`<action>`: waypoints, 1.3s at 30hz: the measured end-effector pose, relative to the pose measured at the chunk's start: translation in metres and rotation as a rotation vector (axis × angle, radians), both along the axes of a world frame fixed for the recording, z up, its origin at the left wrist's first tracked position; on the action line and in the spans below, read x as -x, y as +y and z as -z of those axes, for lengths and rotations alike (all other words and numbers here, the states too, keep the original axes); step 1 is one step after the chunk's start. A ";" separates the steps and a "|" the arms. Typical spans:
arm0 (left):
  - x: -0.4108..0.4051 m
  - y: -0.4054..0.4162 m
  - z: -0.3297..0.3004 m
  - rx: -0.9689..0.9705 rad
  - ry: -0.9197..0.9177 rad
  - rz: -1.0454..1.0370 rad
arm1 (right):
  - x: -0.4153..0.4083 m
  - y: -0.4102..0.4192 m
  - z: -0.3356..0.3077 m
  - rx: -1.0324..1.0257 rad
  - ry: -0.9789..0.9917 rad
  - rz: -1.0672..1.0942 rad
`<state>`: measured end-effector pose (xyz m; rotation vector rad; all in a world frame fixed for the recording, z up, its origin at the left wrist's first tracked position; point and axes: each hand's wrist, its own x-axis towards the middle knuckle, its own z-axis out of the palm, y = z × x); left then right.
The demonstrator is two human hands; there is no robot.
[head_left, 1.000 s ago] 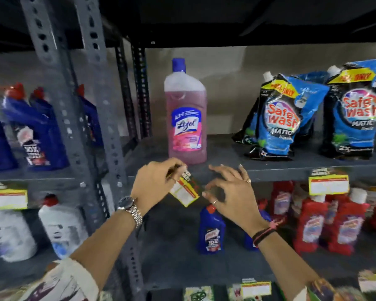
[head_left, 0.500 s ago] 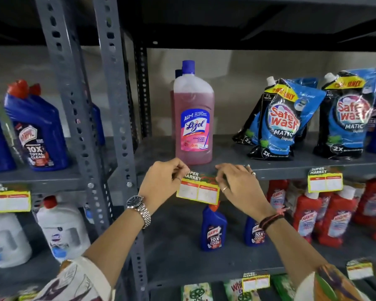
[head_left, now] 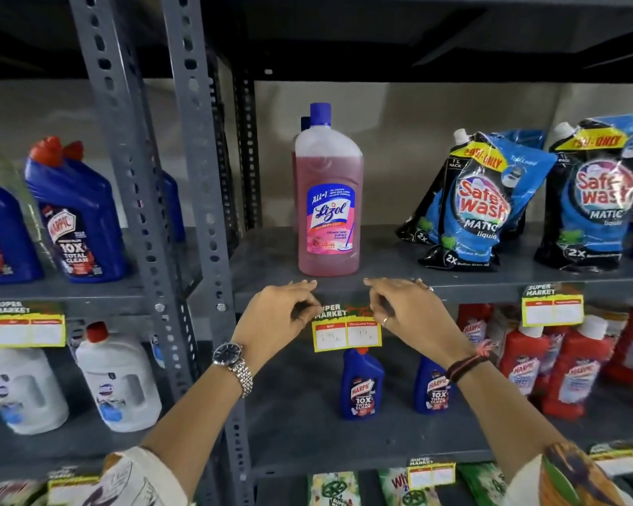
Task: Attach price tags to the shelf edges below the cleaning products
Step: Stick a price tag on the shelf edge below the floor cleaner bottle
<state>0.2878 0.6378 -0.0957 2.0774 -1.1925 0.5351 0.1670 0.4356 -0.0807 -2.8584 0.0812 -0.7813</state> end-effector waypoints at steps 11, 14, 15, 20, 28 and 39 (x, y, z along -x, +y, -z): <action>0.002 -0.004 -0.009 0.079 -0.030 -0.103 | -0.007 0.000 -0.003 0.049 -0.111 0.063; 0.003 -0.007 -0.009 0.094 -0.034 -0.142 | -0.009 0.003 0.000 0.018 -0.164 0.088; 0.003 -0.009 -0.009 0.101 -0.039 -0.158 | -0.009 0.005 0.001 0.002 -0.186 0.097; 0.005 -0.015 -0.008 0.147 -0.078 -0.237 | -0.014 0.009 0.010 -0.033 -0.296 0.151; 0.004 -0.024 -0.012 0.154 -0.093 -0.279 | -0.029 0.015 0.010 -0.117 -0.408 0.244; -0.001 -0.010 -0.007 0.112 -0.068 -0.152 | -0.026 0.001 0.011 -0.148 -0.396 0.128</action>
